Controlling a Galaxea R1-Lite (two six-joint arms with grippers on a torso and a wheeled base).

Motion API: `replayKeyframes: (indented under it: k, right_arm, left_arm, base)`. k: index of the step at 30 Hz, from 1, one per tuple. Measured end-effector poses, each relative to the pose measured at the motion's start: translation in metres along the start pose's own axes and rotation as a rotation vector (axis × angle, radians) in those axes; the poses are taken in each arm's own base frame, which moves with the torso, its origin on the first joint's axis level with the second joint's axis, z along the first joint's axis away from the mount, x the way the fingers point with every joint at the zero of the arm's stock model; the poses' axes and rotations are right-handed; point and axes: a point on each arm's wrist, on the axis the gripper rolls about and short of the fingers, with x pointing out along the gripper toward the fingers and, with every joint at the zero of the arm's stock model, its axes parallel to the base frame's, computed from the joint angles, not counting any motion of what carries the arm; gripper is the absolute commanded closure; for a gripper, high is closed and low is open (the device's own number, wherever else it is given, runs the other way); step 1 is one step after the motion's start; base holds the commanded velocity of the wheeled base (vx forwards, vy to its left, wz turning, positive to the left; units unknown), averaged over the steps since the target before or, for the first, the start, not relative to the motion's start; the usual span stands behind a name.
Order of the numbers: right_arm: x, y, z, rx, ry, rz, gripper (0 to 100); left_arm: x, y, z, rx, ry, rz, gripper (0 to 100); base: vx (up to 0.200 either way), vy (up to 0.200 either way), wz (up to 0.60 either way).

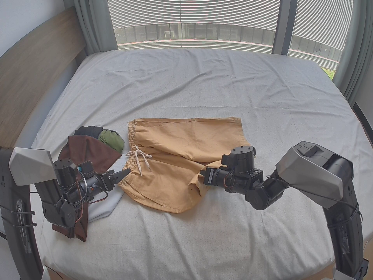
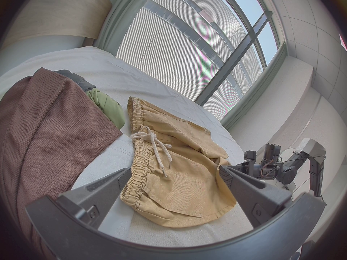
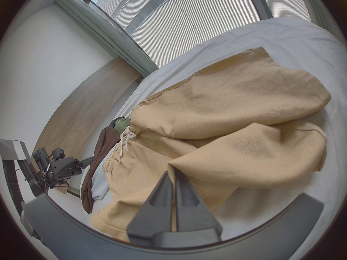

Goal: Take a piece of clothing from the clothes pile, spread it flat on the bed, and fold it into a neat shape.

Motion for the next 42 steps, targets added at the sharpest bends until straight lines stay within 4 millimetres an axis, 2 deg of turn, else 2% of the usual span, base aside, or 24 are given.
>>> replayKeyframes:
  k: [12, 13, 22, 29, 36, 42]
  right_arm:
    - [0.009, -0.005, -0.01, -0.025, 0.013, 0.001, 100]
    - [0.009, -0.005, -0.01, -0.025, 0.012, 0.001, 0]
    - [0.011, 0.009, -0.01, -0.038, -0.03, 0.056, 0]
    - [0.011, 0.02, -0.02, -0.038, -0.015, 0.075, 0]
    - [-0.004, 0.01, -0.021, -0.021, -0.001, 0.042, 0]
    - [-0.022, -0.01, -0.01, 0.001, -0.042, -0.032, 0]
  left_arm:
    - [0.001, -0.001, -0.001, -0.001, 0.003, -0.004, 0]
    - [0.001, -0.001, -0.001, -0.001, 0.003, -0.004, 0]
    - [0.001, 0.0, 0.0, 0.0, -0.001, -0.004, 0]
    - [0.0, 0.001, 0.001, -0.001, -0.003, -0.002, 0]
    - [0.001, 0.001, 0.003, 0.003, -0.009, -0.004, 0]
    - [0.002, 0.001, 0.004, 0.006, -0.013, -0.006, 0]
  base:
    - [0.0, 0.0, 0.0]
    - [0.0, 0.0, 0.0]
    - [0.0, 0.0, 0.0]
    - [0.0, 0.0, 0.0]
    - [0.0, 0.0, 0.0]
    - [0.0, 0.0, 0.0]
